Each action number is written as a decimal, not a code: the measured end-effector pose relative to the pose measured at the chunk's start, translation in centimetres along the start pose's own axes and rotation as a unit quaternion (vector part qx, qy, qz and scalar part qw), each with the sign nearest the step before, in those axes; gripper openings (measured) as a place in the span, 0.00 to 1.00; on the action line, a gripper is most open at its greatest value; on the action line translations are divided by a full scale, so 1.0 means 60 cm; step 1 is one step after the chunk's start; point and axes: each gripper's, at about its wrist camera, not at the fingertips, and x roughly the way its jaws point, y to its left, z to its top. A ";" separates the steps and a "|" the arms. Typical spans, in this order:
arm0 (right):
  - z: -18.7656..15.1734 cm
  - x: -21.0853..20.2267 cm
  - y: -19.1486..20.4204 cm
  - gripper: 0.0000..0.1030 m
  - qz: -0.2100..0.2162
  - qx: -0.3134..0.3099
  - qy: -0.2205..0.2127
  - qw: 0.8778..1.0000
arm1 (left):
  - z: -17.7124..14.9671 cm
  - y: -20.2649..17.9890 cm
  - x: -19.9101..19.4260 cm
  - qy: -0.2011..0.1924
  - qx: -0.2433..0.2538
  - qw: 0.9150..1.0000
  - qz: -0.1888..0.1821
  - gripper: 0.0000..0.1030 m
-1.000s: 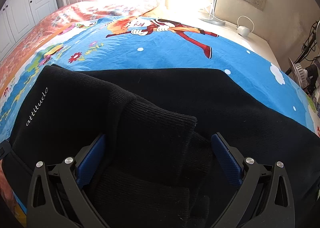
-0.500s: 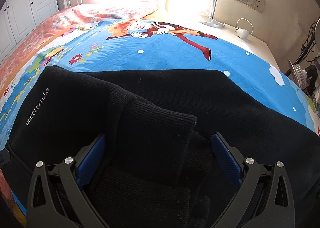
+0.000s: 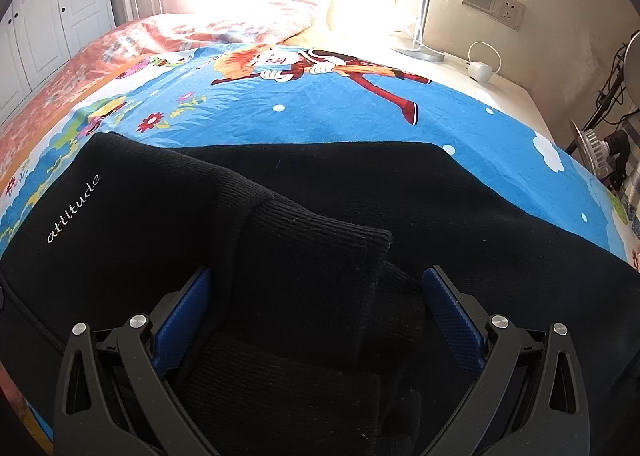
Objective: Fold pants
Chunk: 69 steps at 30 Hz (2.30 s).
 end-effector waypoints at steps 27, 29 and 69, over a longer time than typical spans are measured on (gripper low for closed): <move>0.184 -0.003 0.298 0.95 0.104 -0.189 0.264 0.940 | -0.036 -0.149 -0.016 -0.061 0.113 0.986 0.107 0.32; 0.185 0.005 0.300 0.95 0.104 -0.188 0.275 0.937 | -0.038 -0.164 -0.013 -0.062 0.127 0.982 0.122 0.32; -0.086 -0.121 -0.567 0.52 0.110 0.178 0.186 0.960 | -0.602 -0.699 0.426 -0.085 0.705 0.696 0.109 0.48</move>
